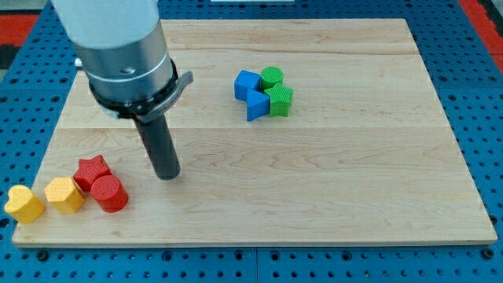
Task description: Slide yellow heart a bit down
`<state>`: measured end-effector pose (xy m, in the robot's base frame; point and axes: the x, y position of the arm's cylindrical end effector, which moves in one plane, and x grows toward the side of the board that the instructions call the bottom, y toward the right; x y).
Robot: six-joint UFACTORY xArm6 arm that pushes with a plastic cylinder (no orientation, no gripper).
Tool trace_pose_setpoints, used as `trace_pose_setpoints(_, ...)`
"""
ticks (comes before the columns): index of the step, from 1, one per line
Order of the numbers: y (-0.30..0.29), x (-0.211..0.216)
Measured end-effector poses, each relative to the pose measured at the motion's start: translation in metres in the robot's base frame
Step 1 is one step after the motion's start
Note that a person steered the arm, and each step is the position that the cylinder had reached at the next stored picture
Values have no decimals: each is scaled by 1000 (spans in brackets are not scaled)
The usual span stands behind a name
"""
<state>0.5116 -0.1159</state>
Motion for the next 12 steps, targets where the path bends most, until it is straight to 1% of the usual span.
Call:
trace_pose_setpoints(1, -3, -14)
trace_pose_setpoints(2, -44, -26)
trace_pose_setpoints(3, -103, -43)
trace_pose_setpoints(4, -162, -48)
trace_pose_setpoints(5, -189, -39)
trace_pose_setpoints(6, -189, -38)
trace_pose_setpoints(8, -188, 23)
trace_pose_setpoints(9, -188, 38)
trace_pose_setpoints(11, -188, 43)
trace_pose_setpoints(12, -188, 61)
